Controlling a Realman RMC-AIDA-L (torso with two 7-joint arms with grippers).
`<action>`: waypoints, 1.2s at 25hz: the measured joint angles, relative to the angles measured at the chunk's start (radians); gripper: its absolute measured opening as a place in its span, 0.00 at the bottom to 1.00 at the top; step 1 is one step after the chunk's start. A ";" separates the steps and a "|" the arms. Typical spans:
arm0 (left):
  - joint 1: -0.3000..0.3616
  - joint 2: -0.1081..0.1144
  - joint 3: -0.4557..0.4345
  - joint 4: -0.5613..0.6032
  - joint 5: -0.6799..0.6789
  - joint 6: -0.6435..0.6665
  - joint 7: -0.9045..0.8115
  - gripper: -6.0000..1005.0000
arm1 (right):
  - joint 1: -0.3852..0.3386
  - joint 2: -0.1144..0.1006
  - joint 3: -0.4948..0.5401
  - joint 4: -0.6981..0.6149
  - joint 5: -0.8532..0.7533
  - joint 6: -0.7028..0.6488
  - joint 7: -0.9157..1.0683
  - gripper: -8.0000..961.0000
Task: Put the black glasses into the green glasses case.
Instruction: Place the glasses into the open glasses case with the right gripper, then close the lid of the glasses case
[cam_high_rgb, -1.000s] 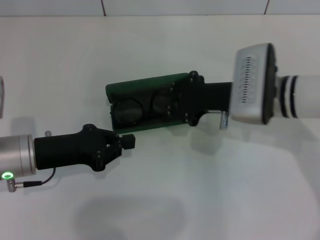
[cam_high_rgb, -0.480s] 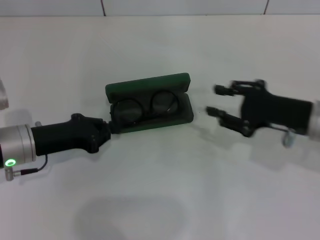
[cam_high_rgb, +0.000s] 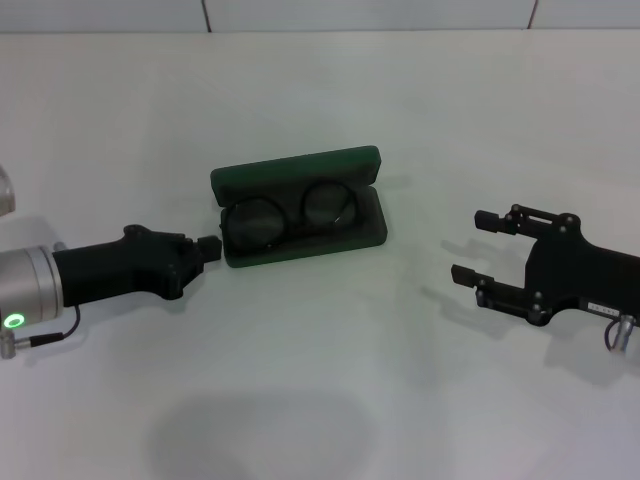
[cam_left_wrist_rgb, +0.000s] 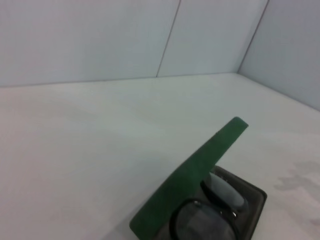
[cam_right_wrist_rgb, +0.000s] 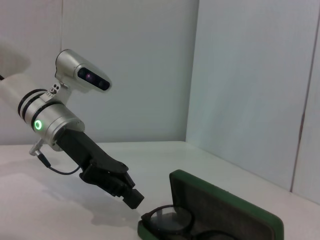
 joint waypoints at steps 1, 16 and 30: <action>0.001 0.000 0.000 0.000 0.001 0.000 0.000 0.01 | -0.001 0.000 0.000 0.002 0.000 -0.001 -0.004 0.68; -0.018 -0.023 -0.004 0.000 0.002 -0.044 0.004 0.01 | -0.003 0.001 -0.005 0.028 0.000 -0.032 -0.006 0.67; -0.024 -0.031 -0.006 0.000 -0.010 -0.101 0.010 0.02 | -0.006 0.001 -0.003 0.038 0.000 -0.049 -0.007 0.67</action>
